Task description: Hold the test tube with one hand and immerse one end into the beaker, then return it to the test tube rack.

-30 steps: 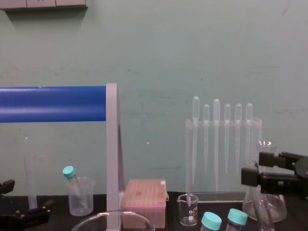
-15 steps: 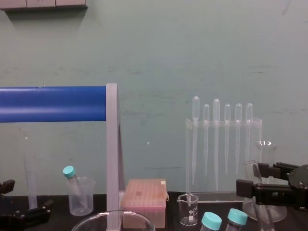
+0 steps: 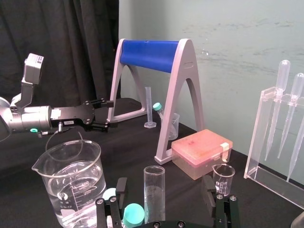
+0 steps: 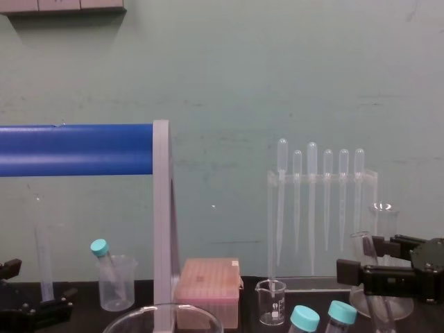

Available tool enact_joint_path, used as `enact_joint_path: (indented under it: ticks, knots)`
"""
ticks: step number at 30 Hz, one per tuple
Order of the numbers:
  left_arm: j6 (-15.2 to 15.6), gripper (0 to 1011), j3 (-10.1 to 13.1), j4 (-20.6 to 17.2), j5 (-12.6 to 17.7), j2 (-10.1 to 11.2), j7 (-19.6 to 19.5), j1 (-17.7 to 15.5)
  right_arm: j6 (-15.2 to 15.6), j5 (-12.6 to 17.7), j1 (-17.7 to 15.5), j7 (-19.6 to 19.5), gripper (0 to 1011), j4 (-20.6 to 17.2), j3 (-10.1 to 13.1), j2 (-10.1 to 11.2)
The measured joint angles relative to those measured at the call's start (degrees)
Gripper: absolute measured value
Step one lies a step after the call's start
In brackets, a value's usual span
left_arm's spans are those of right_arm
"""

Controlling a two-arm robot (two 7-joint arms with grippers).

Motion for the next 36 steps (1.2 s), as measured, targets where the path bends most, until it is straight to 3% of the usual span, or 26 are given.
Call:
enact_joint_path:
  ticks: [13, 16, 25, 36]
  knots:
    - [0.00, 1000, 0.00, 0.00, 0.00, 0.00, 0.00, 0.00, -0.08, 0.01, -0.02, -0.01, 1003, -0.06, 0.03, 0.03]
    - [0.00, 1000, 0.00, 0.00, 0.00, 0.00, 0.00, 0.00, -0.08, 0.02, -0.03, 0.00, 953, -0.07, 0.04, 0.05]
    - [0.00, 1000, 0.00, 0.00, 0.00, 0.00, 0.00, 0.00, -0.08, 0.05, -0.07, 0.01, 724, -0.12, 0.04, 0.07]
    - [0.00, 1000, 0.00, 0.00, 0.00, 0.00, 0.00, 0.00, -0.08, 0.10, -0.07, 0.01, 339, -0.11, 0.04, 0.07]
